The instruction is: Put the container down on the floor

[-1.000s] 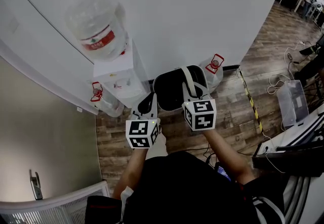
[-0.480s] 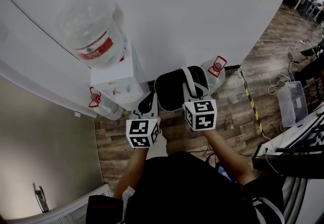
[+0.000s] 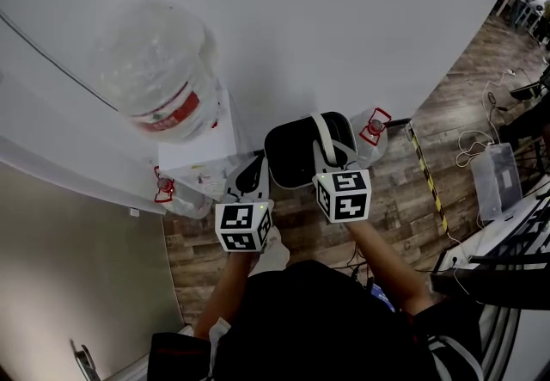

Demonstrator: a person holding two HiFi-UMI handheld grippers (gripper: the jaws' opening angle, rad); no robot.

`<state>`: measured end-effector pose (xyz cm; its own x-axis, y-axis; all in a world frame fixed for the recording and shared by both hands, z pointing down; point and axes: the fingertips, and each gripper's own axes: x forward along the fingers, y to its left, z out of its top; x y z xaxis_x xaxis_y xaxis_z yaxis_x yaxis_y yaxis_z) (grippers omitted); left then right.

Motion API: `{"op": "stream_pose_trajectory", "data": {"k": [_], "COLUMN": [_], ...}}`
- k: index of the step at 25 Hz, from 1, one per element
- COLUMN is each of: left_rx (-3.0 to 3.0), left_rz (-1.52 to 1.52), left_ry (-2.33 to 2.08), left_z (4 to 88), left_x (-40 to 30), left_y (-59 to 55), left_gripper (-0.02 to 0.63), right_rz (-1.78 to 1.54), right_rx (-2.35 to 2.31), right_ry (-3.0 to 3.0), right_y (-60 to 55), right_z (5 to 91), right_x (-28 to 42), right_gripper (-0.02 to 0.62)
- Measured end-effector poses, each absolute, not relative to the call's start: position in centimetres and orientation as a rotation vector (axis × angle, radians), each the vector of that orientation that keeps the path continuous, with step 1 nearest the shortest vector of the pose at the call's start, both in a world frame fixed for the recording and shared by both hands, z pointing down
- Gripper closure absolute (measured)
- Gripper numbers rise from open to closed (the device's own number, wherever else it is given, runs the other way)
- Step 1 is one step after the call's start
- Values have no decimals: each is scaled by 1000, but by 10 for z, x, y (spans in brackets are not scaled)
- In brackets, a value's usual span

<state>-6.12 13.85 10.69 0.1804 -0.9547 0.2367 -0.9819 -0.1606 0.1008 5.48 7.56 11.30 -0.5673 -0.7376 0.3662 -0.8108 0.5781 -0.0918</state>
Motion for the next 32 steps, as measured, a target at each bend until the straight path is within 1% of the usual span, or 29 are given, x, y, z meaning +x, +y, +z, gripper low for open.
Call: {"op": "stream_pose_trajectory", "data": {"k": [20, 32], "left_rx": [2318, 2337], "left_rz": [173, 192], "left_ry": [-1766, -1655], "left_z": [101, 125], "left_x": [-143, -149], "left_y": [44, 30], "left_gripper": [591, 591], "right_rz": [370, 399], "right_rx": [1380, 1420], "right_ry": [-2434, -2373], "right_y": [-13, -22], "right_z": [110, 128], "right_x": [-19, -31], "right_gripper": [561, 561]}}
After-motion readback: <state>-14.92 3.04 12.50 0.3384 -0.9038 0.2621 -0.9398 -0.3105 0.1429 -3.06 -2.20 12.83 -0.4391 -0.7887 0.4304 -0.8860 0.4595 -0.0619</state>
